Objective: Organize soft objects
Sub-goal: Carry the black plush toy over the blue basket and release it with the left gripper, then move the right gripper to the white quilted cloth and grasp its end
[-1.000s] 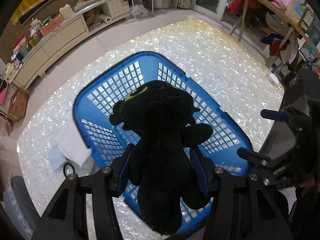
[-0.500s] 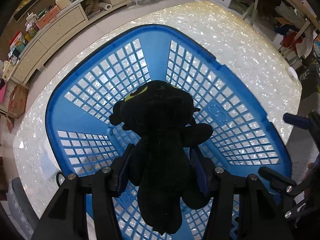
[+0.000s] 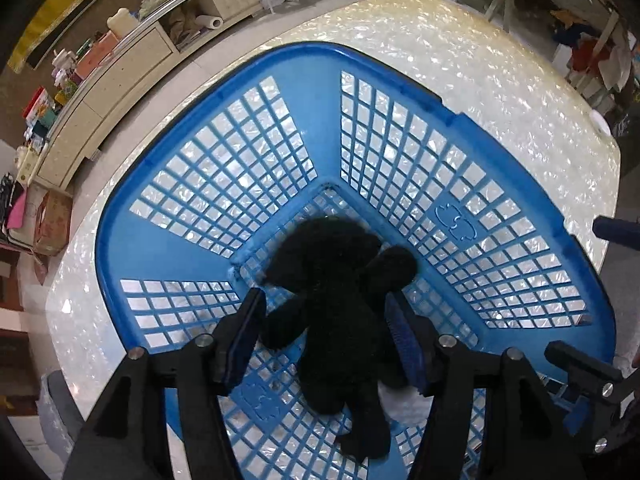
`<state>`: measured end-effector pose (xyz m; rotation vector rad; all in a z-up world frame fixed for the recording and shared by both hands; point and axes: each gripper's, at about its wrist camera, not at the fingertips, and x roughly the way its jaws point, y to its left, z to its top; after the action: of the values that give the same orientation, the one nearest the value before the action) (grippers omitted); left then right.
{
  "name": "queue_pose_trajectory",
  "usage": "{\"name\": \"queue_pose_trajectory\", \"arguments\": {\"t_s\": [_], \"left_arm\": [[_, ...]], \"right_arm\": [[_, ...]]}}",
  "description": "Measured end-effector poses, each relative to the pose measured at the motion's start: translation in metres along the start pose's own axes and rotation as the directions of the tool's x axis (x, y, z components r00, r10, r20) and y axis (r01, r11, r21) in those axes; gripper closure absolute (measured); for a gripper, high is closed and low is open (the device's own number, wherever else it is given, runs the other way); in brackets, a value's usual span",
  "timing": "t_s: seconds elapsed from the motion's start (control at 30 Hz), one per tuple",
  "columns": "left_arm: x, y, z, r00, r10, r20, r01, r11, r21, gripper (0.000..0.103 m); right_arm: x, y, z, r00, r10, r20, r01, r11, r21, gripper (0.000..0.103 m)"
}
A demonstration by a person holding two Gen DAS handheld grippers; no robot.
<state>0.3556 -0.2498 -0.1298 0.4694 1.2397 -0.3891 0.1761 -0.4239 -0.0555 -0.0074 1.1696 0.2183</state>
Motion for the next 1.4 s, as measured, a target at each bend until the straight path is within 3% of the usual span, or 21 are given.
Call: {"name": "queue_pose_trajectory", "arguments": {"t_s": [0.07, 0.17, 0.27, 0.53, 0.67, 1.03, 1.13, 1.4], "left_arm": [[-0.002, 0.005, -0.001, 1.0, -0.009, 0.009, 0.009, 1.0, -0.018, 0.042], [-0.008, 0.012, -0.002, 1.0, -0.003, 0.022, 0.004, 0.999, -0.052, 0.016], [-0.02, 0.024, -0.009, 0.999, 0.007, 0.044, -0.003, 0.996, -0.086, 0.016], [-0.072, 0.05, -0.049, 0.991, -0.048, 0.125, 0.067, 0.986, -0.15, 0.008], [-0.1, 0.05, -0.069, 0.977, -0.11, 0.182, 0.139, 0.978, -0.154, 0.0], [-0.162, 0.053, -0.133, 0.96, -0.026, 0.28, 0.072, 0.985, -0.154, 0.0], [-0.166, 0.063, -0.155, 0.961, -0.009, 0.275, 0.06, 0.982, -0.18, 0.0], [-0.168, 0.098, -0.209, 0.969, 0.002, 0.247, 0.055, 0.974, -0.22, 0.0]], "right_arm": [[-0.002, 0.0, -0.002, 1.0, 0.001, 0.001, -0.001, 1.0, 0.002, 0.0], [-0.005, 0.0, -0.004, 1.0, 0.0, 0.002, 0.0, 1.0, 0.008, 0.0], [-0.012, 0.002, -0.005, 1.0, 0.002, 0.011, -0.002, 1.0, 0.008, 0.0], [-0.043, 0.024, -0.006, 0.998, 0.011, 0.067, -0.011, 1.0, -0.012, 0.0], [-0.055, 0.037, -0.009, 0.996, 0.02, 0.087, -0.018, 1.0, -0.018, 0.0], [-0.071, 0.088, -0.015, 0.994, 0.055, 0.098, -0.045, 0.993, -0.107, 0.0], [-0.072, 0.102, -0.015, 0.992, 0.085, 0.096, -0.074, 0.991, -0.108, 0.0], [-0.061, 0.151, -0.015, 0.995, 0.068, 0.069, -0.056, 0.986, -0.158, 0.0]]}}
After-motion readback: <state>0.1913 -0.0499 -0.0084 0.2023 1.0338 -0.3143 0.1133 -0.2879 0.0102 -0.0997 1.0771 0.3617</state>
